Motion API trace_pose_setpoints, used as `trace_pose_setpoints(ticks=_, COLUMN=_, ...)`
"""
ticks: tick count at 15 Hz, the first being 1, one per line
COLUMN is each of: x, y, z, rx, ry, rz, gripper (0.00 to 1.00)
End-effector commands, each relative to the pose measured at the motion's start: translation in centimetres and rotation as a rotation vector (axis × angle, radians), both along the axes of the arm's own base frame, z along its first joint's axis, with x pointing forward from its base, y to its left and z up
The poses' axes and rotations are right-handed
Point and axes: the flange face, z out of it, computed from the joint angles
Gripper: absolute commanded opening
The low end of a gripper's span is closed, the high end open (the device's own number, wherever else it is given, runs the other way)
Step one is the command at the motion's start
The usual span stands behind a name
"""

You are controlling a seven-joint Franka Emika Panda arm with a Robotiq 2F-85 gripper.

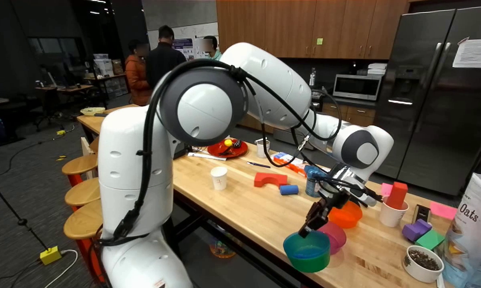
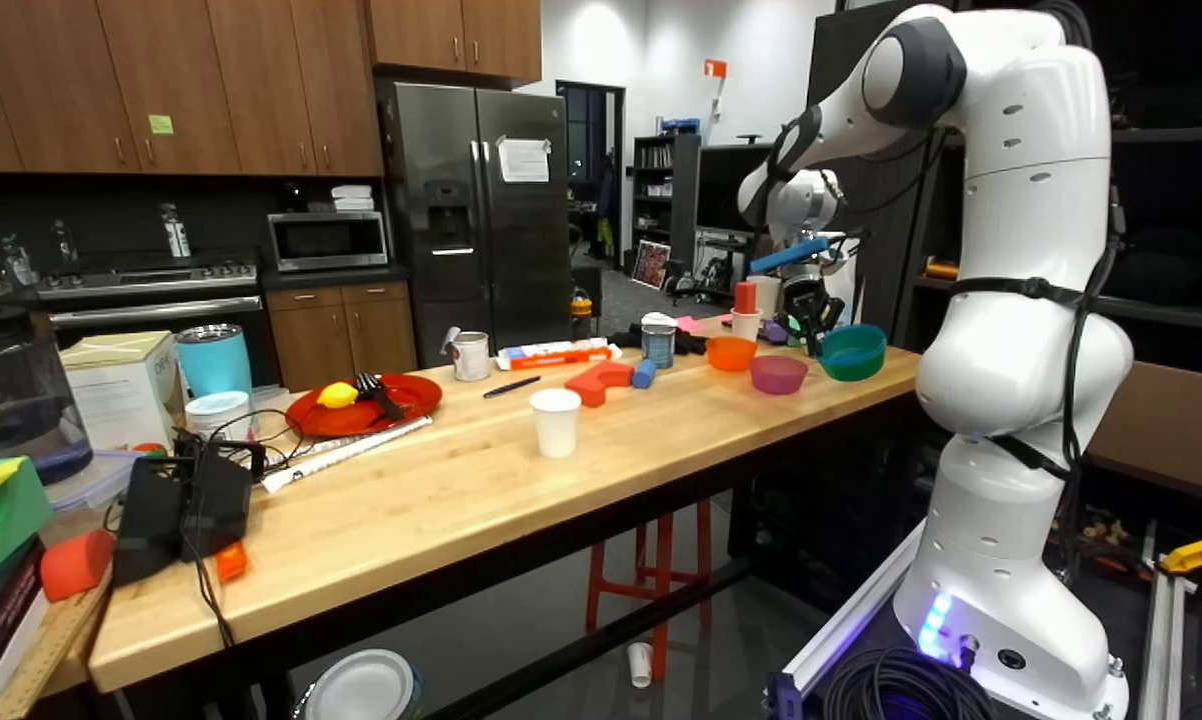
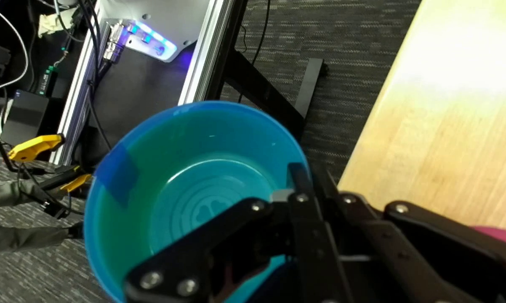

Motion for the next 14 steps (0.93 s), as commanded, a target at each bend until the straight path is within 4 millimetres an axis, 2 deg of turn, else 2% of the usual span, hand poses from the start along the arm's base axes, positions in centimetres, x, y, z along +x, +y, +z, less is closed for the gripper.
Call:
trace_pose_setpoints(ticks=1, x=-0.9, y=-3.4, z=4.3, rx=-0.097, ry=-0.041, rz=-0.046, gripper=0.02)
trace_pose_setpoints(ticks=4, x=0.3, y=-6.5, z=6.9, rx=-0.108, ry=-0.113, rz=0.012, gripper=0.02)
trace_pose_setpoints(ticks=6, x=2.4, y=-7.4, z=7.7, rx=-0.067, ry=-0.183, rz=0.110, gripper=0.02)
trace_pose_setpoints(ticks=8, x=4.5, y=-7.6, z=7.6, rx=-0.014, ry=-0.230, rz=0.193, gripper=0.02)
trace_pose_setpoints(ticks=11, x=7.9, y=-6.9, z=5.5, rx=0.088, ry=-0.286, rz=0.310, gripper=0.02)
trace_pose_setpoints(ticks=14, x=10.0, y=-6.0, z=2.4, rx=0.181, ry=-0.296, rz=0.388, gripper=0.02)
